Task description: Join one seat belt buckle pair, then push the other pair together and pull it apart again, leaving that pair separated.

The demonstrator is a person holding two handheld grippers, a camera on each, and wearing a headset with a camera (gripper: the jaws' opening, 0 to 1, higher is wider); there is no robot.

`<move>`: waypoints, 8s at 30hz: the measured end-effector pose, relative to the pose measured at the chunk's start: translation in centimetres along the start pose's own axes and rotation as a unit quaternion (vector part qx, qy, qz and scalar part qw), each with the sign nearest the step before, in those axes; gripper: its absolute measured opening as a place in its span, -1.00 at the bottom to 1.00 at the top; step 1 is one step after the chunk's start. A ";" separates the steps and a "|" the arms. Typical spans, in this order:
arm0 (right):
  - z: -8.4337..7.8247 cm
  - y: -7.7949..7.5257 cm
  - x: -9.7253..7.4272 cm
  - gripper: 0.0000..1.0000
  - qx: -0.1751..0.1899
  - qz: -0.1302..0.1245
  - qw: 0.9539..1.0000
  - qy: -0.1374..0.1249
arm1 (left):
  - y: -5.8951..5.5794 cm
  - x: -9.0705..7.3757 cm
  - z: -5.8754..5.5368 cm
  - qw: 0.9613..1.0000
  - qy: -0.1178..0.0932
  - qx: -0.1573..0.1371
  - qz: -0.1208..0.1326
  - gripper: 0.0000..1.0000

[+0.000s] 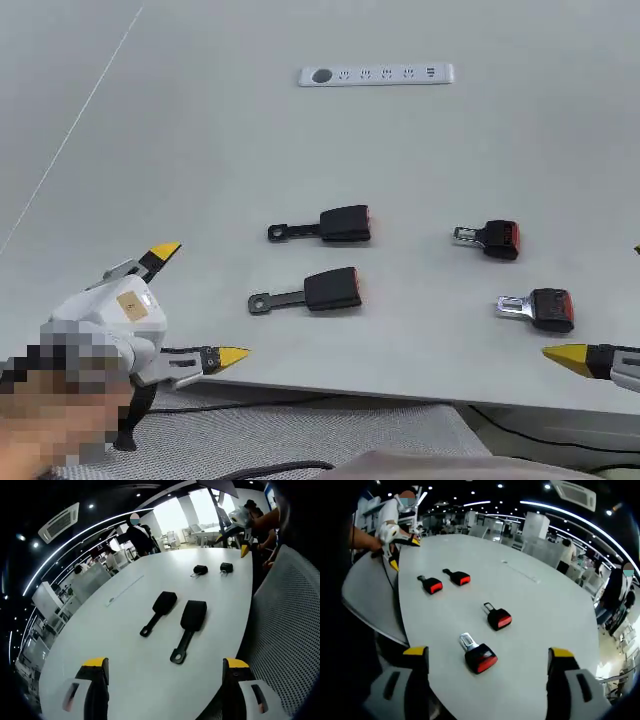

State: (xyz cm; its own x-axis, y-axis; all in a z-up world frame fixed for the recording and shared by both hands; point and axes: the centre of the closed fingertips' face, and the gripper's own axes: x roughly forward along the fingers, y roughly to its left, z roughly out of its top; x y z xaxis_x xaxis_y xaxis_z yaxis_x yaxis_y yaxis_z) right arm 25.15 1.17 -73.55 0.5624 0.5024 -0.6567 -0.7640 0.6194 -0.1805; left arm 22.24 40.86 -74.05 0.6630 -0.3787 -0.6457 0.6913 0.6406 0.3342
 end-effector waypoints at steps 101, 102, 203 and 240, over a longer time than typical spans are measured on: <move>-5.9 1.0 4.0 -0.11 -0.129 0.180 0.963 0.152 | -6.8 12.0 4.0 0.968 0.100 0.079 -0.216 0.08; -6.0 1.0 4.1 -0.12 -0.129 0.181 0.963 0.154 | -6.8 12.2 3.9 0.968 0.101 0.083 -0.215 0.07; 3.6 11.2 15.2 -0.32 -0.200 0.238 0.942 0.127 | -8.1 13.2 3.4 0.920 0.148 0.180 -0.314 -0.35; 5.3 12.7 16.5 -0.34 -0.190 0.250 0.943 0.112 | -8.3 13.3 3.6 0.916 0.151 0.193 -0.318 -0.36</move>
State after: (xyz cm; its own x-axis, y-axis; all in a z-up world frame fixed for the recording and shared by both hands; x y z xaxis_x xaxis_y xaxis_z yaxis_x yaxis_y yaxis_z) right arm 26.39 20.52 -82.79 0.0542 0.5076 -0.8599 -0.9980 0.0568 -0.0294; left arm 26.32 28.13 -82.94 0.0207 -0.3537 -0.9351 0.9989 0.0477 0.0041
